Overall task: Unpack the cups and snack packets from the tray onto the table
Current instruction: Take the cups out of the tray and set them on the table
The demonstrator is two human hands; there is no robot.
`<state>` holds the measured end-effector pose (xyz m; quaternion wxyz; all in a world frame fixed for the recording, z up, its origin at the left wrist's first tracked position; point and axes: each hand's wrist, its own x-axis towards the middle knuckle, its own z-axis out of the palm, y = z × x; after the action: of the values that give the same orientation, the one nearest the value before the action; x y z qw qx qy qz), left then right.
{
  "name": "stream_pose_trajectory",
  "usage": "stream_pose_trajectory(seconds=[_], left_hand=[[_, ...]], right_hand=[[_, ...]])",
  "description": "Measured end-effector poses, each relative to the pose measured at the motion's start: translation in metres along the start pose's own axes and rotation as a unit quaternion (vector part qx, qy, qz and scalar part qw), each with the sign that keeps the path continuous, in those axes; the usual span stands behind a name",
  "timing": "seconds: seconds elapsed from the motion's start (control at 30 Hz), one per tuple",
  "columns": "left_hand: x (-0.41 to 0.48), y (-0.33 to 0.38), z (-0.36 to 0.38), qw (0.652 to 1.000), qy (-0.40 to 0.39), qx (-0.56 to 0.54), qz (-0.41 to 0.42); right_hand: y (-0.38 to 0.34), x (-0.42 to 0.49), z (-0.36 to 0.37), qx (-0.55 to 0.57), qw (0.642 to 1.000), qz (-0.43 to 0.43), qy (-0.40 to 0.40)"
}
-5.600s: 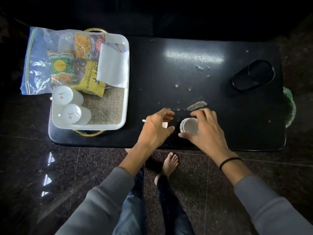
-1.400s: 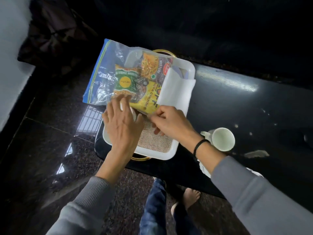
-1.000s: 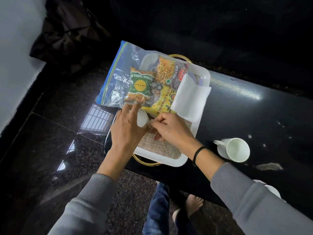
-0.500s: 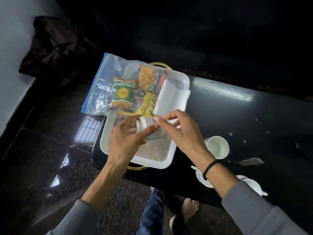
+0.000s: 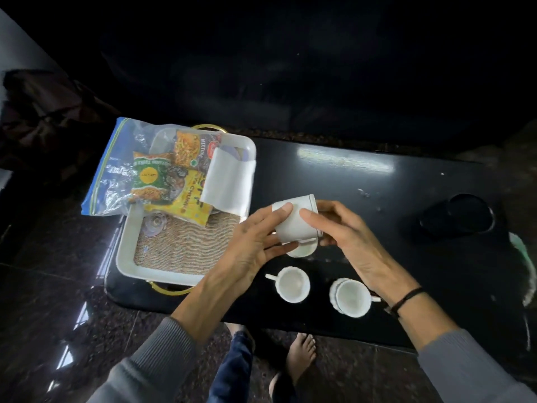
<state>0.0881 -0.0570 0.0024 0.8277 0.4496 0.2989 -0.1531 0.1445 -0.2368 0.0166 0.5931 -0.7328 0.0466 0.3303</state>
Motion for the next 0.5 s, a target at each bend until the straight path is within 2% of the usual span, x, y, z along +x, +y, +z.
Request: stream_pose_trajectory(seconds=[0.1,0.17,0.23,0.33,0.4,0.5], left_hand=[[0.005,-0.016,0.022,0.999,-0.011,0.037,-0.014],[0.009,-0.025,0.034,0.997,-0.001,0.07,-0.023],[0.013,-0.03,0.041,0.994,0.027,0.103,-0.023],[0.02,-0.032,0.042,0.986,0.079,0.144,0.005],[0.024,-0.034,0.037,0.97,0.12,0.205,0.05],[0.026,-0.039,0.027,0.927,0.155,0.321,0.117]], right_hand=[[0.011,-0.009,-0.023,-0.027,0.999,-0.01,0.046],[0.017,-0.015,-0.037,-0.093,0.992,-0.03,0.085],[0.022,-0.02,-0.05,-0.177,0.974,-0.046,0.131],[0.03,-0.023,-0.067,-0.239,0.949,-0.052,0.197],[0.036,-0.023,-0.076,-0.272,0.934,-0.046,0.227],[0.046,-0.021,-0.084,-0.338,0.908,-0.035,0.244]])
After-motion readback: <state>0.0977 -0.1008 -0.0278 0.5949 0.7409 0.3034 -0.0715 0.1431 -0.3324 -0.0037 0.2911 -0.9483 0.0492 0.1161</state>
